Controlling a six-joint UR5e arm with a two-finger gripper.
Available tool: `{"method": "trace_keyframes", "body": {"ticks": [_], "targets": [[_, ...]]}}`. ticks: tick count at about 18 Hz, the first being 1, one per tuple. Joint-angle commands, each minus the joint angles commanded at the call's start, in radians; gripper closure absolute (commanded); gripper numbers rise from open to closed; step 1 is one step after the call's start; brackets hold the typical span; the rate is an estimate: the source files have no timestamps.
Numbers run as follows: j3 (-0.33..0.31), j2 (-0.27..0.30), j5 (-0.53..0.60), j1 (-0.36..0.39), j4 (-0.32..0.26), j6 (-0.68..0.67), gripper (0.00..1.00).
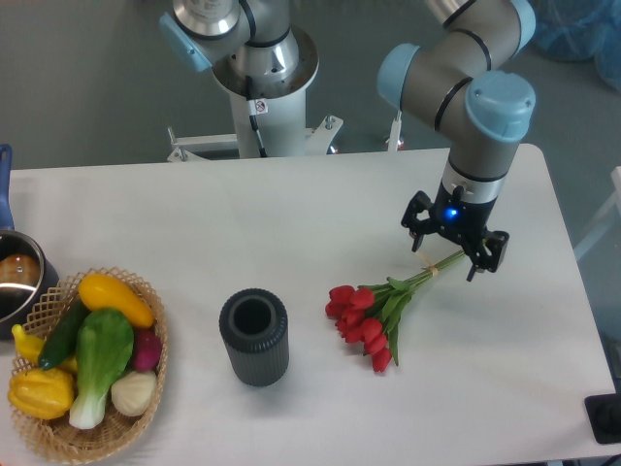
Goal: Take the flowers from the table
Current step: 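Move the open gripper over the red tulip bouquet's stems and lower it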
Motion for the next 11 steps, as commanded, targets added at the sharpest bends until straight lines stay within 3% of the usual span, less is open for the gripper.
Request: {"method": "trace_keyframes", "body": {"ticks": [5, 11], "targets": [[-0.006, -0.003, 0.023, -0.017, 0.002, -0.006, 0.0], [-0.118, 0.018, 0.017, -0.017, 0.032, -0.029, 0.0]]}}
